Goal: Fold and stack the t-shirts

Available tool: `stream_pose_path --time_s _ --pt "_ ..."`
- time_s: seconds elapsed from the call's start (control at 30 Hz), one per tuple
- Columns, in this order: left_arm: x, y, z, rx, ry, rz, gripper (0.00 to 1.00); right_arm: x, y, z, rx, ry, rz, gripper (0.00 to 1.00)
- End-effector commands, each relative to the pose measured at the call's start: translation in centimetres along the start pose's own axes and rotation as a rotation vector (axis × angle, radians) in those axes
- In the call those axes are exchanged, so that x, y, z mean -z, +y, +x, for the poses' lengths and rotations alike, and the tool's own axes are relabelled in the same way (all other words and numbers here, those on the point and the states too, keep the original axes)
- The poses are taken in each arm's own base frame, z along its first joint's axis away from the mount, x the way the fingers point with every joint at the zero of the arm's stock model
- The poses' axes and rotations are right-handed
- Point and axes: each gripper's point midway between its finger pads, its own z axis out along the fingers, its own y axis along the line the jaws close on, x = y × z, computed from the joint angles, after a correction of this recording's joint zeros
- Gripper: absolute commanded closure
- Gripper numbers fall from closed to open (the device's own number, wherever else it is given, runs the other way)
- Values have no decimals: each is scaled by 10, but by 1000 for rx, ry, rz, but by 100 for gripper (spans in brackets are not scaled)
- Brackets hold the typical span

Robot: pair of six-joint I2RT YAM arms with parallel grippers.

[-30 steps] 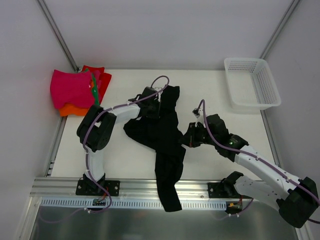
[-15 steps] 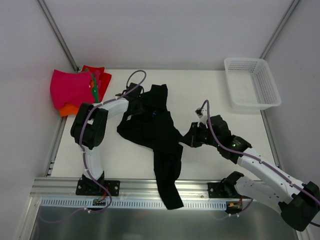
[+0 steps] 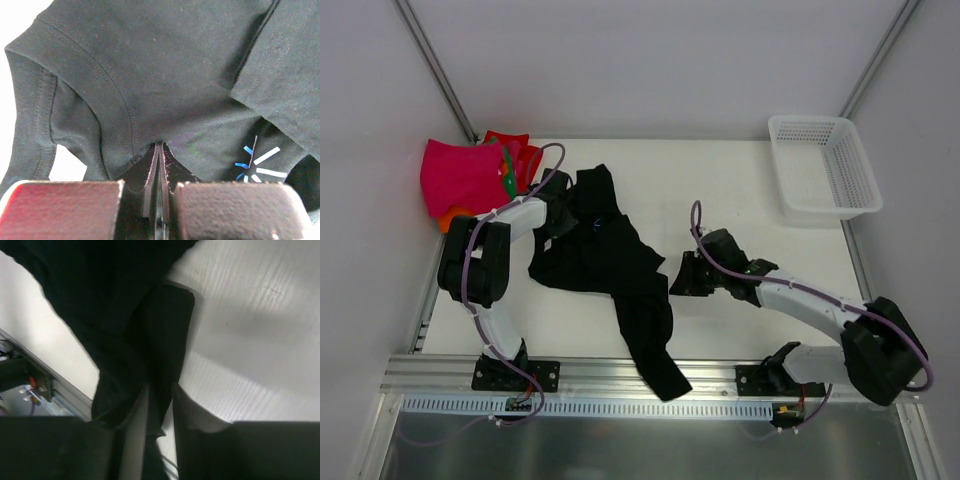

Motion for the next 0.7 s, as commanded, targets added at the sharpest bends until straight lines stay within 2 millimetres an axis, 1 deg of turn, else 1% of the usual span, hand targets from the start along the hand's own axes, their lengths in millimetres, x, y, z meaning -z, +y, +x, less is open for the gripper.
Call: stream_pose_path --time_s 0.0,0.03,0.07,0.1,0.13,0.2,0.27,0.3,0.4,0.47,0.5,0.53,0.57,0.6,0.67 --pt "11 -5 -1 15 10 27 100 -25 16 -6 -15 11 -91 68" --pt "10 -6 1 14 18 32 100 -30 16 -6 -16 16 -89 56" --pt "9 -5 2 11 21 31 100 -34 17 -10 -12 15 -87 53" --pt "8 -5 3 9 26 31 100 -42 12 -7 -19 37 -71 50" --pt "8 -4 5 8 29 28 100 -45 13 -7 -21 44 -75 48" --pt "9 -2 4 5 24 25 100 -50 18 -9 -24 51 -99 47" --pt "10 -1 4 4 20 24 100 -56 18 -5 -34 68 -106 47" --pt "12 -2 3 5 15 28 100 -57 20 -7 -41 64 -116 47" --pt "14 -3 2 5 15 35 100 -62 24 -4 -49 71 -144 50" --pt "14 -4 2 9 16 38 100 -68 28 1 -76 95 -168 57" --pt "13 -4 4 11 21 40 100 -72 35 1 -77 93 -197 60" --pt "13 -4 4 13 22 41 100 -75 39 2 -98 104 -213 66" --pt "13 -4 5 14 23 40 100 -78 43 5 -109 123 -234 68" --pt "13 -4 5 16 23 42 100 -87 44 9 -115 135 -246 70" --pt "13 -2 7 14 24 39 100 -95 48 10 -132 150 -262 74"
